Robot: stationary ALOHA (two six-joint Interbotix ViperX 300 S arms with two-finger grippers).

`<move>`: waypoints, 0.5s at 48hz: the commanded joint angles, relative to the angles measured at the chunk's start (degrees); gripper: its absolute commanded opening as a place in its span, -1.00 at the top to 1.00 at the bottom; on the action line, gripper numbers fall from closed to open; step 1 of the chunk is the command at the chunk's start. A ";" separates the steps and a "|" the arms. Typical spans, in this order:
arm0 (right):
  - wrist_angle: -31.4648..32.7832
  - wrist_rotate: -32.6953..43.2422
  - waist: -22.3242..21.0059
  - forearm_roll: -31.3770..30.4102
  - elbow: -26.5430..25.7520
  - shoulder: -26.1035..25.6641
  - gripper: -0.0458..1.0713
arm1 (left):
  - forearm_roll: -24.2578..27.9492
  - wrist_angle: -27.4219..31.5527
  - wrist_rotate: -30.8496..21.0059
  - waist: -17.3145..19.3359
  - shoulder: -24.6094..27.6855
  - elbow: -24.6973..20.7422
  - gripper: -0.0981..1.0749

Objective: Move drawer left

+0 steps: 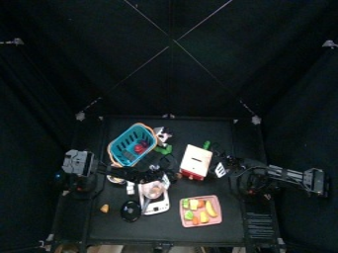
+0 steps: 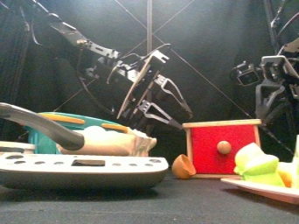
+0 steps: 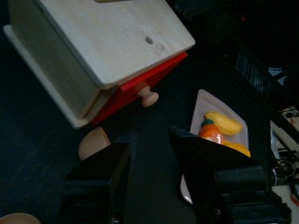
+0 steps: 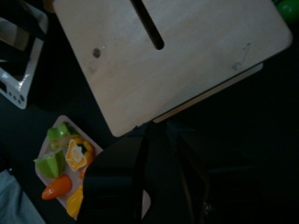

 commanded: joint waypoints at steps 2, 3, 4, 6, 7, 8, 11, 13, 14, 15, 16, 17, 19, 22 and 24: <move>-0.79 -0.18 1.76 -1.23 -2.46 -2.29 -0.26 | -0.26 2.02 0.18 0.18 1.23 -4.48 -0.47; -1.23 -0.09 1.85 -1.58 -2.55 -2.29 -0.26 | -0.18 2.37 0.18 0.18 1.41 -4.92 -0.47; -1.58 -0.09 1.85 -1.85 -2.55 -2.46 -0.26 | -0.18 2.64 0.18 0.35 1.67 -5.27 -0.47; -2.46 -0.18 2.02 -2.37 -2.64 -2.46 -0.26 | -0.18 2.99 0.18 0.44 2.02 -5.89 -0.47; -2.72 -0.18 2.02 -2.64 -2.72 -2.46 -0.26 | -0.26 3.08 0.18 0.53 2.29 -6.24 -0.47; -3.08 -0.18 2.02 -2.99 -2.72 -2.37 -0.26 | -0.26 3.16 0.09 0.53 2.37 -6.50 -0.48; -4.39 -0.26 1.93 -4.13 -2.72 -1.93 -0.26 | -0.26 3.16 0.00 0.79 2.99 -7.38 -0.48; -5.45 -0.26 1.93 -5.19 -2.64 -1.67 -0.26 | -0.35 3.25 0.00 0.88 3.34 -7.82 -0.47; -6.06 -0.18 1.93 -5.80 -2.64 -1.41 -0.26 | -0.35 3.25 0.00 0.97 3.52 -8.00 -0.47; -6.59 -0.18 1.85 -6.33 -2.64 -1.23 -0.26 | -0.44 3.25 -0.09 0.97 3.69 -8.17 -0.47; -7.38 -0.18 1.93 -7.12 -2.55 -1.14 -0.26 | -0.53 3.34 -0.09 1.05 3.96 -8.44 -0.47; -7.82 -0.18 1.93 -7.56 -2.55 -0.97 -0.26 | -0.88 3.43 -0.09 1.05 4.31 -8.70 -0.47; -8.96 -0.18 1.93 -8.53 -2.55 -0.70 -0.26 | -1.49 3.52 -0.09 1.05 4.75 -9.05 -0.47; -10.37 -0.18 1.93 -9.84 -2.55 -0.44 -0.26 | -2.72 3.52 -0.09 1.05 5.36 -9.49 -0.47; -11.51 -0.18 1.93 -10.55 -2.46 -0.26 -0.26 | -3.78 3.52 -0.09 1.05 5.71 -9.84 -0.47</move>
